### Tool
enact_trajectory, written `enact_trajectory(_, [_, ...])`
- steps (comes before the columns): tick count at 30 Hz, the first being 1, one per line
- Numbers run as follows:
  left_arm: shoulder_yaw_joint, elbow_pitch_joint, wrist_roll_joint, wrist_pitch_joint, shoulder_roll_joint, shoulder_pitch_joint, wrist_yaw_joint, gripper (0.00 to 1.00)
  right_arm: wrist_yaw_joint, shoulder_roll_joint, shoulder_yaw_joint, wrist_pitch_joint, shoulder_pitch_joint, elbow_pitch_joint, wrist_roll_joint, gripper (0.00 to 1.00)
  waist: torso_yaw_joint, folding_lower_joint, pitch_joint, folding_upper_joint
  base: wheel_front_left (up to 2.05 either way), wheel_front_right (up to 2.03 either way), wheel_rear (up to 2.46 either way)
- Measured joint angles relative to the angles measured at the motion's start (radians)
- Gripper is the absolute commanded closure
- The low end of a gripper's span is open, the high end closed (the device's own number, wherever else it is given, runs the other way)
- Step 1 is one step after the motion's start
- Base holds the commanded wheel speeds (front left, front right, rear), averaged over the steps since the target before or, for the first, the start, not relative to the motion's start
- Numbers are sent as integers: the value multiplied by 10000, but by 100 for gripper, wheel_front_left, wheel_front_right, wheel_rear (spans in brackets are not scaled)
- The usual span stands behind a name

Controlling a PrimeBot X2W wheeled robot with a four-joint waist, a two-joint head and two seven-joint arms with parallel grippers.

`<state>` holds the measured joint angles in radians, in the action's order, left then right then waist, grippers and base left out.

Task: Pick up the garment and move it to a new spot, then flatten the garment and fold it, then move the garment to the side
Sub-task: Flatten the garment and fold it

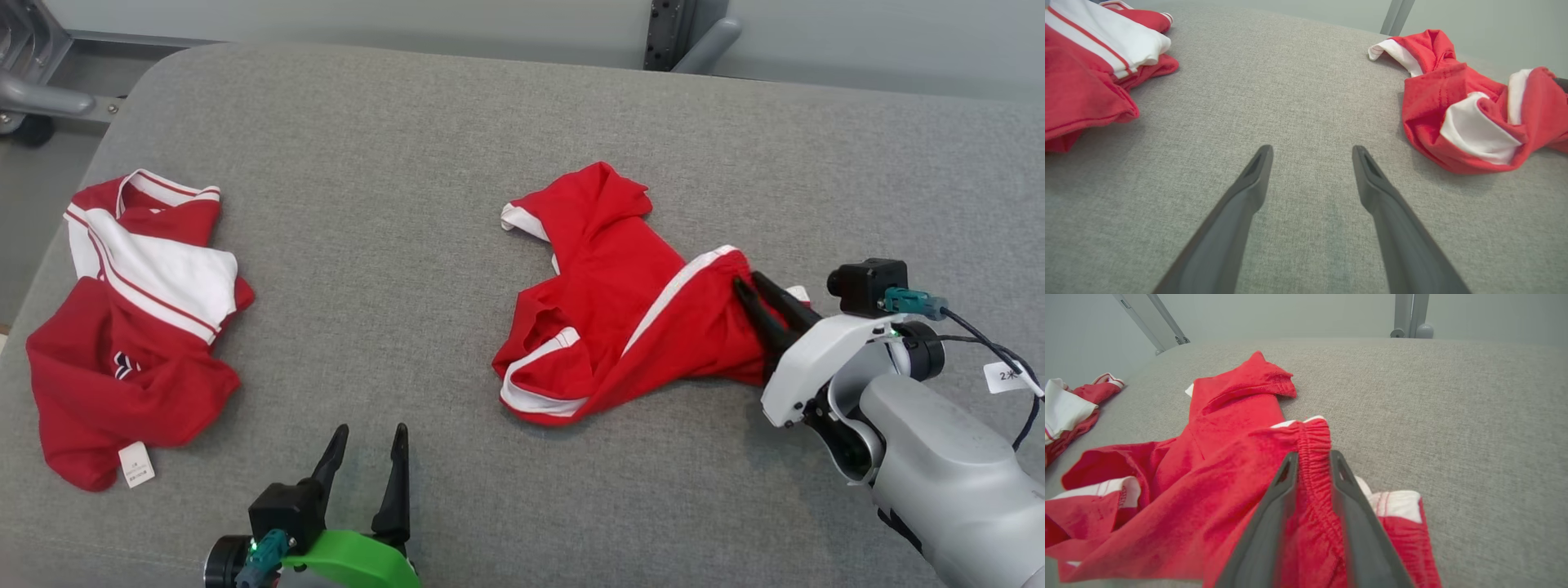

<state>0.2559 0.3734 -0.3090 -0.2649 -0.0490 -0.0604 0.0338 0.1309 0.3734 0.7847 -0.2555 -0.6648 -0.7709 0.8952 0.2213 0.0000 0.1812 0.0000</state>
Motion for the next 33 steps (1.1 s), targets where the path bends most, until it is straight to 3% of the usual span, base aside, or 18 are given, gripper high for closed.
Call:
enact_trajectory(7, [-52,-13,-27,2,2,-13,-4,0,0,295,332,-52,25,673,368,100,-422,0,-118,0,0,0,0])
enact_trajectory(17, [-583,33,-4,2,2,202,-10,0,0,1068,-1095,-73,2532,3848,-493,100,-1399,0,-678,0,0,0,0])
enact_trajectory(24, [-788,50,48,0,2,340,-6,0,0,738,-1837,-73,4574,3599,-1097,100,-2009,0,-1160,0,0,0,0])
enact_trajectory(25, [-805,50,65,0,0,361,15,0,0,637,-1883,-71,4734,3459,-1312,39,-2081,0,-1222,0,0,0,0])
enact_trajectory(26, [-807,48,104,0,2,396,29,0,0,489,-2011,-71,4865,3371,-1388,0,-2147,0,-1282,0,0,0,0])
enact_trajectory(33, [-872,-201,384,0,0,524,180,0,0,-305,-3841,-71,5364,3829,-2378,0,-2590,0,-1558,0,0,0,0])
